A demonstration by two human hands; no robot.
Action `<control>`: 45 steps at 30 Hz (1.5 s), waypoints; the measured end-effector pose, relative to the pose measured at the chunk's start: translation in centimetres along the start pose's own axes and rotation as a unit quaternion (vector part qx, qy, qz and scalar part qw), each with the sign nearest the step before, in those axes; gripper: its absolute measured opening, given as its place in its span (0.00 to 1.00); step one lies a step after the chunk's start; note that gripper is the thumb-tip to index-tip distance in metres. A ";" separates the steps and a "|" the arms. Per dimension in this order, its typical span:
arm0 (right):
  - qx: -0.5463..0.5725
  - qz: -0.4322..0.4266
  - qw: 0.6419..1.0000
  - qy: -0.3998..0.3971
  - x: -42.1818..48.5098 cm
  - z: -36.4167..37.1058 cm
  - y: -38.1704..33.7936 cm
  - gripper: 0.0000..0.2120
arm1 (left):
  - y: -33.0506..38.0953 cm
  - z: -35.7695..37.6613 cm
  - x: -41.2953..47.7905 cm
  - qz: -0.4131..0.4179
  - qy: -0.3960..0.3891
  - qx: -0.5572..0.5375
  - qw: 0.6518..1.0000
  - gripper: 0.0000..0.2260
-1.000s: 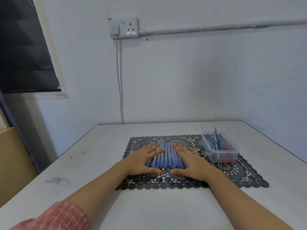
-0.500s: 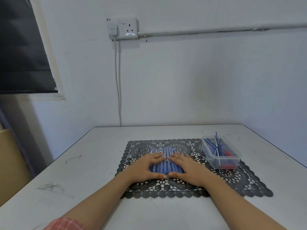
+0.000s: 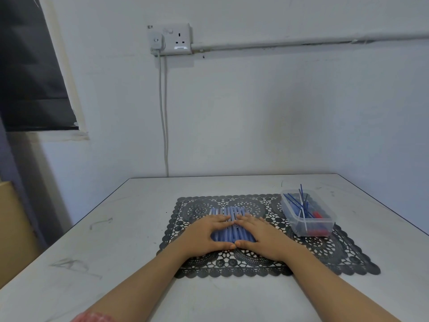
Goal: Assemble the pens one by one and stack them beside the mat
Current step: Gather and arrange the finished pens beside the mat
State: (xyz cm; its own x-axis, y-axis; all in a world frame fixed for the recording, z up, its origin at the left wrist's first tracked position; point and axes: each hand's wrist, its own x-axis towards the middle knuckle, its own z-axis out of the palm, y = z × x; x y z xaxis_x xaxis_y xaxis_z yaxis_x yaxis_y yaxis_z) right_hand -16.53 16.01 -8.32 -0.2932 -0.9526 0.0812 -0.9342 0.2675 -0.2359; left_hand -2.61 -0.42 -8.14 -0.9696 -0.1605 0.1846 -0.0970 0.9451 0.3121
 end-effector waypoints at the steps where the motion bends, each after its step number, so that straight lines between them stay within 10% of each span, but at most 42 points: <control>1: 0.008 0.001 1.000 0.006 0.0 -0.1 0.0 0.45 | 0.0 0.0 0.0 0.001 0.001 -0.003 1.000 0.30; 11: 0.029 -0.004 0.999 0.040 -0.3 0.1 0.2 0.45 | -0.1 0.1 -0.1 0.025 0.045 -0.009 0.999 0.31; 20: -0.069 0.120 0.927 0.349 -1.9 -3.4 -1.4 0.22 | -3.2 -1.6 -0.8 -0.149 0.273 -0.056 0.949 0.16; 27: -0.180 0.384 0.890 0.168 -4.8 -5.6 -0.9 0.19 | -6.1 -0.6 -1.1 -0.263 0.104 0.035 0.959 0.21; 45: -0.045 0.196 0.963 0.182 -2.0 -3.2 -0.1 0.18 | -6.2 -0.2 -1.0 -0.270 0.091 0.061 0.957 0.22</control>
State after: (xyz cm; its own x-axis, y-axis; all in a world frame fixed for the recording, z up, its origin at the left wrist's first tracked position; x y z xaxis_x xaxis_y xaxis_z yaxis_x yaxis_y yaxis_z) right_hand -16.52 18.38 -5.35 -0.6625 -0.6669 0.3410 -0.7470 0.6222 -0.2344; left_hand -0.97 -6.20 -10.05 -0.7170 -0.6708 0.1894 -0.6091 0.7351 0.2978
